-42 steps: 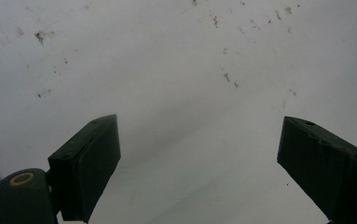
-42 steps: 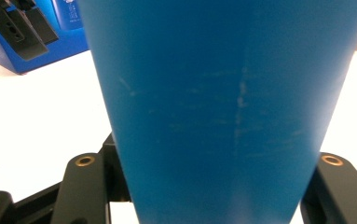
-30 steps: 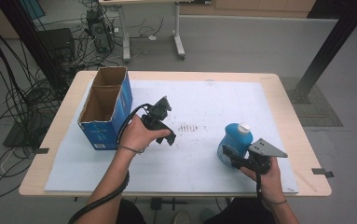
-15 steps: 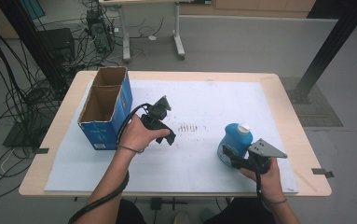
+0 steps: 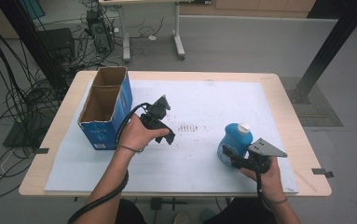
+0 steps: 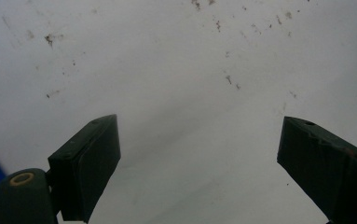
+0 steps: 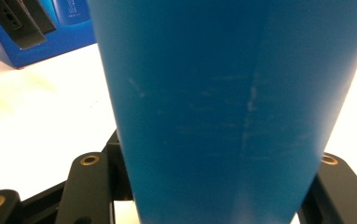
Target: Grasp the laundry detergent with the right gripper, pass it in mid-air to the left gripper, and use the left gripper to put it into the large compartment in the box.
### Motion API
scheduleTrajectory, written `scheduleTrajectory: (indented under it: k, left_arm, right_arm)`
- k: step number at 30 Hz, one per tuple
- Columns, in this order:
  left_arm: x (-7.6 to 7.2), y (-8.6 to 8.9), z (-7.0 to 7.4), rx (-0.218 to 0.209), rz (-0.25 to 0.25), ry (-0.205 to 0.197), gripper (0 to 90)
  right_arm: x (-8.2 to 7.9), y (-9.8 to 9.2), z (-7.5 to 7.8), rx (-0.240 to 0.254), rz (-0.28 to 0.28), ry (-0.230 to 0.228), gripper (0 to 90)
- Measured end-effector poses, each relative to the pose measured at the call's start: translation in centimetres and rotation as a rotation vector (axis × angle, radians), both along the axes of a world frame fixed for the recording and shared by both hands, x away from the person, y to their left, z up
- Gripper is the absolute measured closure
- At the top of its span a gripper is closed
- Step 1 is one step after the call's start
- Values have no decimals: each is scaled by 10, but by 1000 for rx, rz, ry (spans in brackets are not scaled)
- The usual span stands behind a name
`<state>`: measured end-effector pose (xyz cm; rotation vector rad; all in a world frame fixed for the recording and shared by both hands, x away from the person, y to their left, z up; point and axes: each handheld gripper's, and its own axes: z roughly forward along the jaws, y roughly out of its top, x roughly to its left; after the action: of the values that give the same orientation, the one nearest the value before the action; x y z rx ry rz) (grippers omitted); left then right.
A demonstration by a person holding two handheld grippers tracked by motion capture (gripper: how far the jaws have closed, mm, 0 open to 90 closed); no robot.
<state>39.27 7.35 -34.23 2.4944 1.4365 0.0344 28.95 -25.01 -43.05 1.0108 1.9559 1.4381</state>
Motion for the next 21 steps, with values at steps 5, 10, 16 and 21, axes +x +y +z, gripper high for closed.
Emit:
scheduleTrajectory:
  k: [5,10,16,21]
  left_arm:
    - [0,-1,0,1,-1,1,135]
    - [0,-2,0,0,-1,2,135]
    - [1,-3,1,5,-4,3,135]
    - [0,-3,1,2,1,3,135]
  right_arm:
    - [0,0,0,0,2,1,420]
    - [0,0,0,0,4,-1,420]
    - [0,0,-1,2,4,-2,419]
    - [1,-1,-1,1,7,-2,419]
